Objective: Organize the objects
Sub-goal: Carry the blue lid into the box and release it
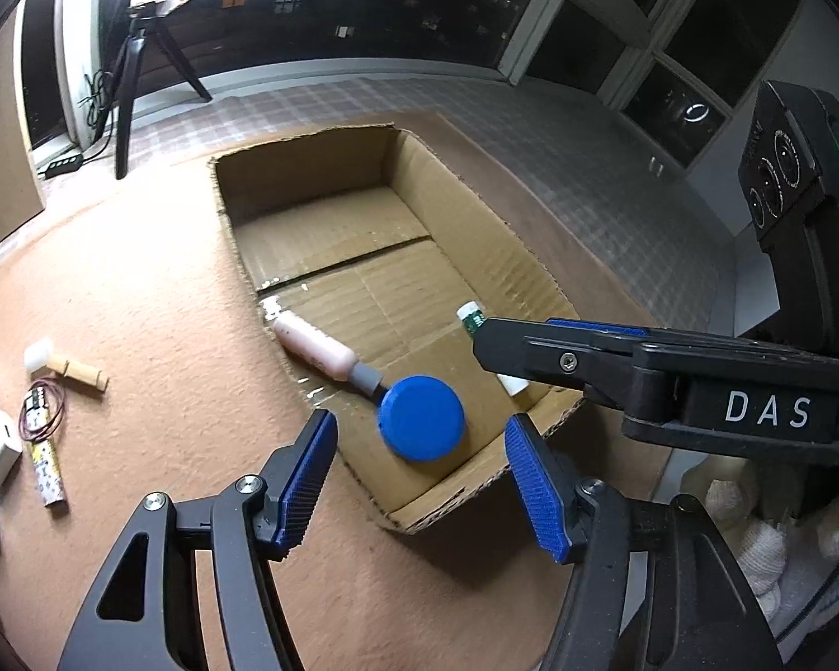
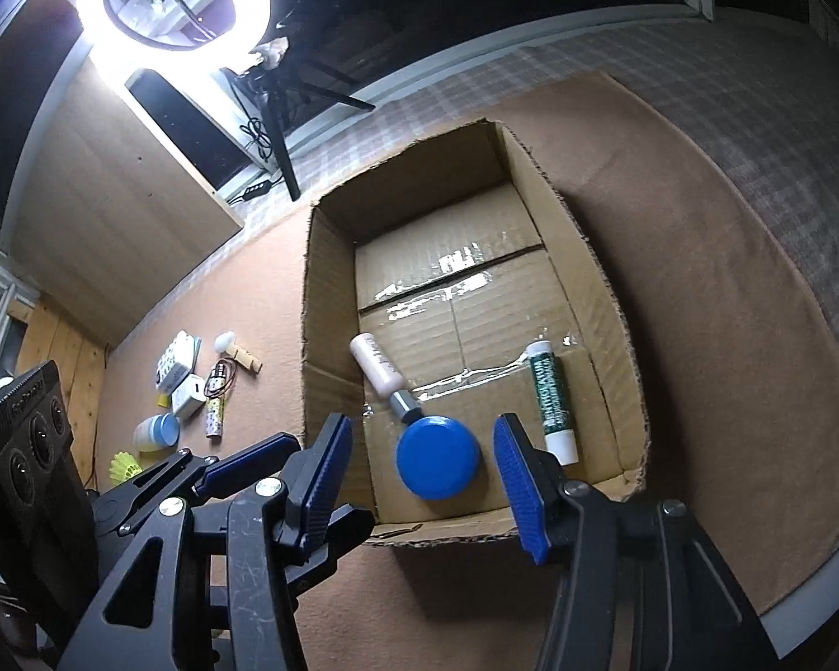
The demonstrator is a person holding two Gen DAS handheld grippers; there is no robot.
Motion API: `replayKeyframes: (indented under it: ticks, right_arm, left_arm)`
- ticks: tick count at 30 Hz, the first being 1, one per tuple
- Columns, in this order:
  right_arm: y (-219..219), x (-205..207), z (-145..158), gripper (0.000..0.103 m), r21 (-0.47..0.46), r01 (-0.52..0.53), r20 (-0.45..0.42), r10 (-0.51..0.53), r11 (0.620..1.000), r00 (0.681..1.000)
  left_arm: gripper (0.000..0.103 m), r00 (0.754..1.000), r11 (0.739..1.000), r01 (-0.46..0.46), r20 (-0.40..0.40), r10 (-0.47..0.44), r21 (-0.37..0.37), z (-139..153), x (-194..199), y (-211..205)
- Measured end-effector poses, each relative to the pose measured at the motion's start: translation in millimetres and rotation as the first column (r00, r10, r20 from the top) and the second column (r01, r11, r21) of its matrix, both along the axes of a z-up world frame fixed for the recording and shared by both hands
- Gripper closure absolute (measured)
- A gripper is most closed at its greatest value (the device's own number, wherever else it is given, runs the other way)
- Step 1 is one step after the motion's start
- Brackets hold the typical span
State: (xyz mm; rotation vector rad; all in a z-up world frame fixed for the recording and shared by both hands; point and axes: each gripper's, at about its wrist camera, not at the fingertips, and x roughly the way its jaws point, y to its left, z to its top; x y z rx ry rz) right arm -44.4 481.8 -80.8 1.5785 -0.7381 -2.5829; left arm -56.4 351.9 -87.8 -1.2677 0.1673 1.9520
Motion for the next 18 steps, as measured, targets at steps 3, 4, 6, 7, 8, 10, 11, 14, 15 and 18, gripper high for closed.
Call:
replayKeyframes:
  ticks: [3,4,6,7,8,10,11,14,15,18]
  right_arm:
    - [-7,-1,2,0.054,0.001,-0.013,-0.005,0.013,1.0,1.0]
    - [-10,-2,3,0.054,0.001,-0.017,-0.007,0.017,1.0,1.0]
    - [-17,-3,5,0.054,0.006,-0.027,-0.012,0.027,1.0,1.0]
    - [-21,-4,6,0.054,0.008,-0.035,-0.015,0.035,0.999,0.999]
    - [-24,-5,8,0.054,0.009,-0.042,-0.018,0.042,0.999,0.999]
    - [-34,-7,11,0.054,0.02,-0.062,-0.026,0.062,0.998,0.998]
    - [-38,-8,12,0.054,0.024,-0.07,-0.03,0.071,0.997,0.997]
    - [-55,-13,16,0.054,0.036,-0.103,-0.038,0.104,0.994,0.994]
    - [-61,-15,17,0.054,0.037,-0.113,-0.038,0.114,0.993,0.993]
    - [-77,-21,18,0.054,0.037,-0.143,-0.041,0.145,0.989,0.989]
  left_arm:
    - [0.037,1.0,1.0,-0.016,-0.003,0.016,0.005,4,0,-11]
    - [0.037,1.0,1.0,-0.022,-0.005,0.022,0.006,6,0,-16]
    - [0.037,0.999,0.999,-0.037,-0.011,0.037,0.006,9,-1,-25]
    - [0.037,0.999,0.999,-0.045,-0.013,0.045,0.007,10,-1,-30]
    - [0.037,0.998,0.998,-0.054,-0.014,0.054,0.01,12,-2,-37]
    - [0.037,0.997,0.997,-0.075,-0.013,0.075,0.015,14,-4,-50]
    - [0.037,0.996,0.996,-0.084,-0.012,0.084,0.017,15,-4,-56]
    - [0.037,0.993,0.993,-0.117,-0.009,0.117,0.013,15,-9,-79]
    - [0.037,0.992,0.992,-0.128,-0.008,0.128,0.013,15,-11,-86]
    - [0.037,0.987,0.987,-0.163,-0.004,0.163,0.009,13,-18,-110]
